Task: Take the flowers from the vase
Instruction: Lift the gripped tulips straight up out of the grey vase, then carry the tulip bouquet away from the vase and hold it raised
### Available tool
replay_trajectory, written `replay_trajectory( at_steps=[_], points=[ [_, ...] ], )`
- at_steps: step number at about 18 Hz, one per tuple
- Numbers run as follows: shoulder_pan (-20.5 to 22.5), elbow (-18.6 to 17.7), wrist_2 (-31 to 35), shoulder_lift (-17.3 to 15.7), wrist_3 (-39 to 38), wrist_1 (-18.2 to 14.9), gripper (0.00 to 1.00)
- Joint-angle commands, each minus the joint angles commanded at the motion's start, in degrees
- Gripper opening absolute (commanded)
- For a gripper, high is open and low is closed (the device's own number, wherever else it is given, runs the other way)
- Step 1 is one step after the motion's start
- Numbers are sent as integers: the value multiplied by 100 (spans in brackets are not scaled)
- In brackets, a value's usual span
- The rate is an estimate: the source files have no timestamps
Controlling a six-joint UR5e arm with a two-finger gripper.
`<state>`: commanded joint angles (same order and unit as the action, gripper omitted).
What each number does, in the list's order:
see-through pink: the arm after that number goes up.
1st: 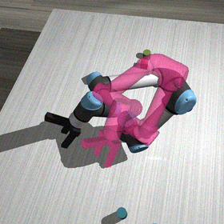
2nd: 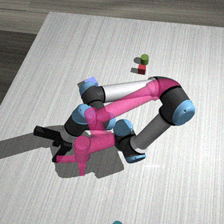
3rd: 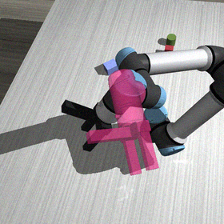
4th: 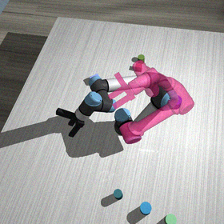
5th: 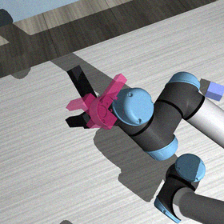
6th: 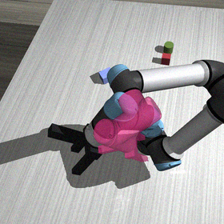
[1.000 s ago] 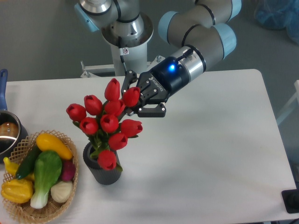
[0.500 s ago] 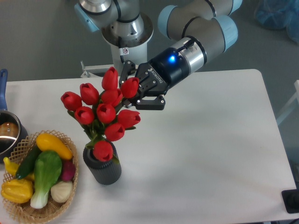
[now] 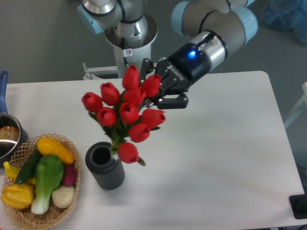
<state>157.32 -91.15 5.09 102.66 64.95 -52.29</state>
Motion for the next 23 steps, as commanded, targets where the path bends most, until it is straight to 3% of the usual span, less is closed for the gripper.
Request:
replay_trajectory(
  at_steps=[7,14,17,18,19,23],
  points=[
    [361,97,992,9,835,-9,4],
    [300,-219,3338,-289,1371,-96,5],
    [256,-465,4173,-474,1371,-316,5],
    [125,-405,4820,-570,1380,-725,4],
    [63,-395,5044,-571,1380,-816,4],
    [-184,-404,5528,-527,1380,-861,5]
  ],
)
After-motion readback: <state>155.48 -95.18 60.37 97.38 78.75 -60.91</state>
